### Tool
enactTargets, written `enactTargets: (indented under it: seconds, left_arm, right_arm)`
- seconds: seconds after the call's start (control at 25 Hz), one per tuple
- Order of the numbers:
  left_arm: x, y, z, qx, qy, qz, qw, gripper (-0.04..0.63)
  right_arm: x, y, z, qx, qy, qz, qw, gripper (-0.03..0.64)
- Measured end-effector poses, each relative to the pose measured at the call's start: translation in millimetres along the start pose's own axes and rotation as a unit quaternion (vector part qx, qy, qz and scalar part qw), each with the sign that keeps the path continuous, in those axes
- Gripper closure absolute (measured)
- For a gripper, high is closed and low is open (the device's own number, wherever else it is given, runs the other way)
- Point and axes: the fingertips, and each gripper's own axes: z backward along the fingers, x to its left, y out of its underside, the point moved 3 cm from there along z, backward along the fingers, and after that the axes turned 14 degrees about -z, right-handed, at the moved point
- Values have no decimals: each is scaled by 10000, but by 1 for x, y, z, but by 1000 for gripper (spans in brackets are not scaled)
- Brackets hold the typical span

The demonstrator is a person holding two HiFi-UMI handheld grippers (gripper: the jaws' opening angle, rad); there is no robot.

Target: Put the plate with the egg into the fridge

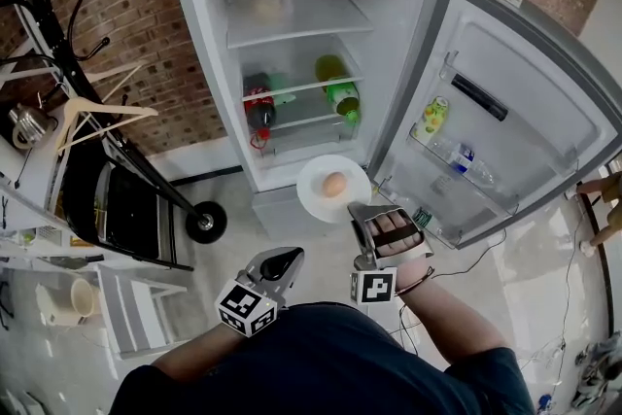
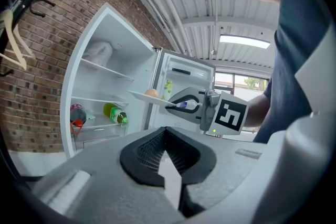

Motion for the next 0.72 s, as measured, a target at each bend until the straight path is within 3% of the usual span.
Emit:
enactTargets:
  seconds: [0.36,0.72]
  left_arm:
    - [6,9,-2,102,-334,82,9994,591]
    - [57,15,-26,86,-238,50,9997,591]
  right_arm:
    - [4,0,-19,-243,-70,-76,9997,594]
    - [-3,-9,-79,-227,-143,-81,9996,594]
